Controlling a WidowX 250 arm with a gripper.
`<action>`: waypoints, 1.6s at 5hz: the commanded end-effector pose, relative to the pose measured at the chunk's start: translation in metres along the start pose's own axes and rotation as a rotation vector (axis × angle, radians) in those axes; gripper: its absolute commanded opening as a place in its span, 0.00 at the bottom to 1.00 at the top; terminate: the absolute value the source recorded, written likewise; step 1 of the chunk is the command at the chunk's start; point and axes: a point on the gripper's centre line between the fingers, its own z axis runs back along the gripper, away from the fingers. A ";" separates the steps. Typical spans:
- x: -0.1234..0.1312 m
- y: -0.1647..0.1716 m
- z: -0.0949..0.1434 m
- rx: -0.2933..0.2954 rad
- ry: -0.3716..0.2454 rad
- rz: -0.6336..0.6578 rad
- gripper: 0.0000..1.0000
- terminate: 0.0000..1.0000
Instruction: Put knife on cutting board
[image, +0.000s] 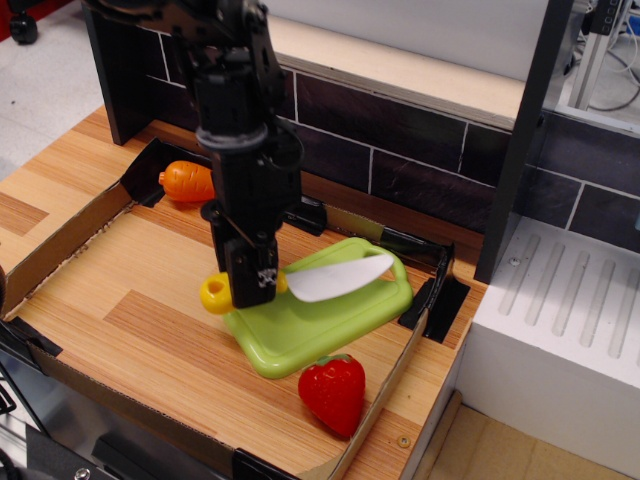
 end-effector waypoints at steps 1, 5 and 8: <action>0.013 0.019 0.003 0.047 -0.062 0.076 0.00 0.00; 0.009 0.012 0.037 0.020 -0.112 0.058 1.00 0.00; -0.018 0.021 0.099 0.081 -0.241 0.292 1.00 1.00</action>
